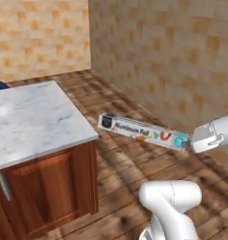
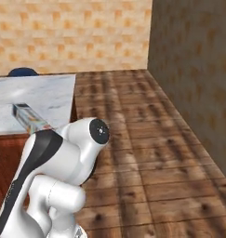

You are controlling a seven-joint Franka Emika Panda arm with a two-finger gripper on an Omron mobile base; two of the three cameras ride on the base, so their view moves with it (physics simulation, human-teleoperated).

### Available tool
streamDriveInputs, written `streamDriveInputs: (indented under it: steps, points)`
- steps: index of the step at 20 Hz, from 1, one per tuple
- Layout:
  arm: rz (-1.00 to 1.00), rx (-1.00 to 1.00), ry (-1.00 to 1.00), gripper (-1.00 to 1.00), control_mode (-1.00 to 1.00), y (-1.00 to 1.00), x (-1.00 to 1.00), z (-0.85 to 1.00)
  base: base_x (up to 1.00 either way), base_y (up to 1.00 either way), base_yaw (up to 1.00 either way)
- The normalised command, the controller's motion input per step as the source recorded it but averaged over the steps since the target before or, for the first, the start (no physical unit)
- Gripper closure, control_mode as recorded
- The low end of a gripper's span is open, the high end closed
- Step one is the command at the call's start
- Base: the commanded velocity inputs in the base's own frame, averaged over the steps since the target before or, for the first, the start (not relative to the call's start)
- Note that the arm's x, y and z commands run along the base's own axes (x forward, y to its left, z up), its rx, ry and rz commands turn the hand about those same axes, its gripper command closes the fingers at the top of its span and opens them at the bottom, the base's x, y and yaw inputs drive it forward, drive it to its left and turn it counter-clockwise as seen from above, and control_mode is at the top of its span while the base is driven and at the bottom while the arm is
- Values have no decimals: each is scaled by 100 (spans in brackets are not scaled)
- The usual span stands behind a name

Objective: Retrieve the tupperware and aluminum foil from the cabinet and place them on the dining counter near the plate with lemon wedge and fish to prepare for storing leftovers.

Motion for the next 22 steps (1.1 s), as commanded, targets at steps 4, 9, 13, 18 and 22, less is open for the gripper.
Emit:
streamDriveInputs:
  steps: [4,9,13,18,22]
  points:
    - [0,0,0,100,100,0,0,0,100,-73,-12]
    - [0,0,0,100,100,0,0,0,100,-49,4]
    - [0,0,0,100,100,0,0,0,100,-41,18]
    - [0,0,0,100,100,0,0,0,100,-26,34]
    - [0,0,0,100,100,0,0,0,100,-25,44]
